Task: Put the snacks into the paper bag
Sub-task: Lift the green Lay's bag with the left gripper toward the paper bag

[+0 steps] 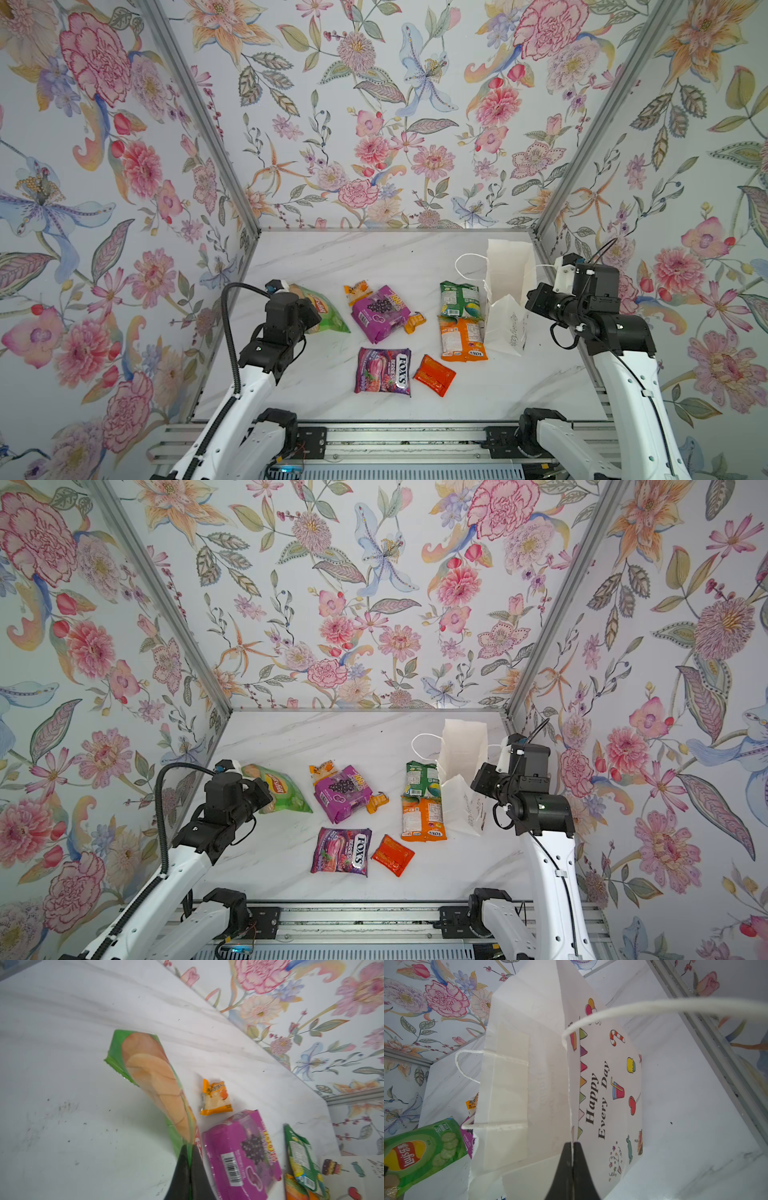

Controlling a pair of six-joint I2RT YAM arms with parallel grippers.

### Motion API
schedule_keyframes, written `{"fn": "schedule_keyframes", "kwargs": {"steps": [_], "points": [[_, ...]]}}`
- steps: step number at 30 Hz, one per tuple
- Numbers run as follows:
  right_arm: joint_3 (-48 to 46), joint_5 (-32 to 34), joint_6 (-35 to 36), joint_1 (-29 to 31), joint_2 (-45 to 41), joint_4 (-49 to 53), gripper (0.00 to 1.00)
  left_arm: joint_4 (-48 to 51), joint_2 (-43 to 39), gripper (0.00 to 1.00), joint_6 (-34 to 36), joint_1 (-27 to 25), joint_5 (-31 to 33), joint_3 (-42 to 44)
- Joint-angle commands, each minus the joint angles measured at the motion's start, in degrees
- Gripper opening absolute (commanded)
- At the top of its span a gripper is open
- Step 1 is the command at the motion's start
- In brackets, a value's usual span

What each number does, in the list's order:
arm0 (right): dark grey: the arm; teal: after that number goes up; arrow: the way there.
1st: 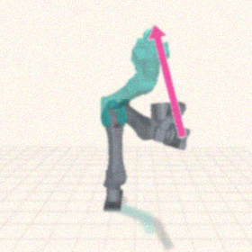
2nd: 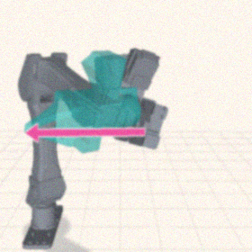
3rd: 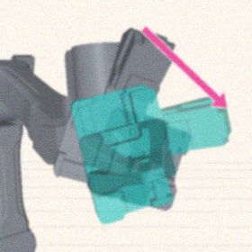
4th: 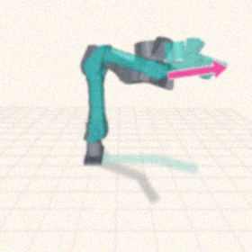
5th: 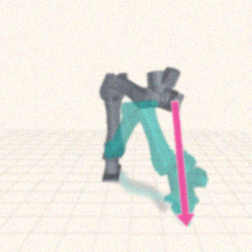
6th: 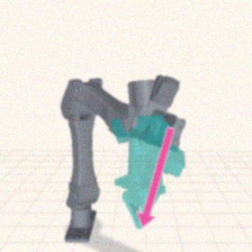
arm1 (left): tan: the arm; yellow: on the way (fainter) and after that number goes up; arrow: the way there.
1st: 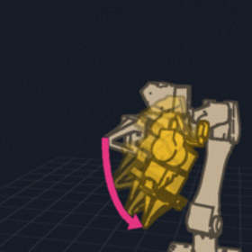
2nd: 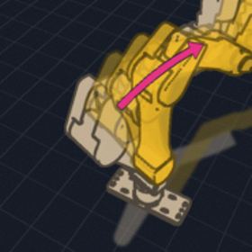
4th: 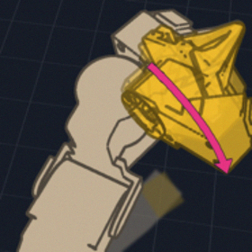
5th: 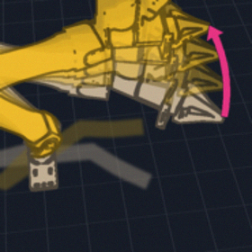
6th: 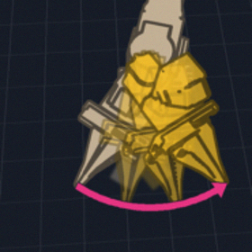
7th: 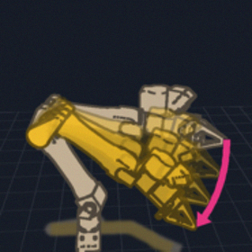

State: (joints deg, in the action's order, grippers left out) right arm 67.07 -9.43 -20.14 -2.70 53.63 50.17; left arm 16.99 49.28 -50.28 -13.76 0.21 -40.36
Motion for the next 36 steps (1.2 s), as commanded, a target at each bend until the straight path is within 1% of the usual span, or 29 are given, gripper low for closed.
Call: {"fn": "schedule_keyframes", "kwargs": {"steps": [1, 6, 12, 19, 23, 27, 32, 34, 36], "points": [[2.4, 0.2, 1.5, -0.4, -0.3, 0.8, 0.0, 4.9, 1.2, 0.0, 0.7, -3.7, 3.0, -9.1], [4.0, -1.3, 1.9, -0.4, 0.2, 1.0, 0.0, 9.6, 8.5, 0.0, 1.5, -12.2, 4.8, -22.6], [4.8, -0.9, 2.0, -0.3, 0.9, 1.4, 0.0, 14.5, 18.9, 0.0, 4.4, -20.6, 4.6, -39.7], [4.5, -0.9, 2.4, -0.2, 1.7, 1.3, 0.0, 18.1, 30.7, 0.0, 8.9, -26.9, 1.6, -60.8], [4.3, -1.2, 3.0, 0.0, 2.1, 1.3, 0.0, 22.3, 38.8, 0.0, 14.3, -31.4, 2.4, -75.5], [4.8, -1.3, 3.6, 0.7, 2.8, 1.6, 0.0, 26.7, 48.1, 0.0, 16.1, -34.5, 0.9, -89.6], [5.0, -1.3, 3.5, 1.2, 3.1, 1.5, 0.0, 27.7, 55.7, 0.0, 16.6, -37.1, -3.0, -101.2], [5.3, -1.7, 3.6, 1.4, 3.4, 1.5, 0.0, 26.5, 57.6, 0.0, 16.6, -38.1, -4.8, -103.5], [5.5, -2.3, 3.4, 1.7, 3.7, 1.5, 0.0, 23.6, 58.7, 0.0, 16.7, -38.9, -7.6, -103.9]]}}
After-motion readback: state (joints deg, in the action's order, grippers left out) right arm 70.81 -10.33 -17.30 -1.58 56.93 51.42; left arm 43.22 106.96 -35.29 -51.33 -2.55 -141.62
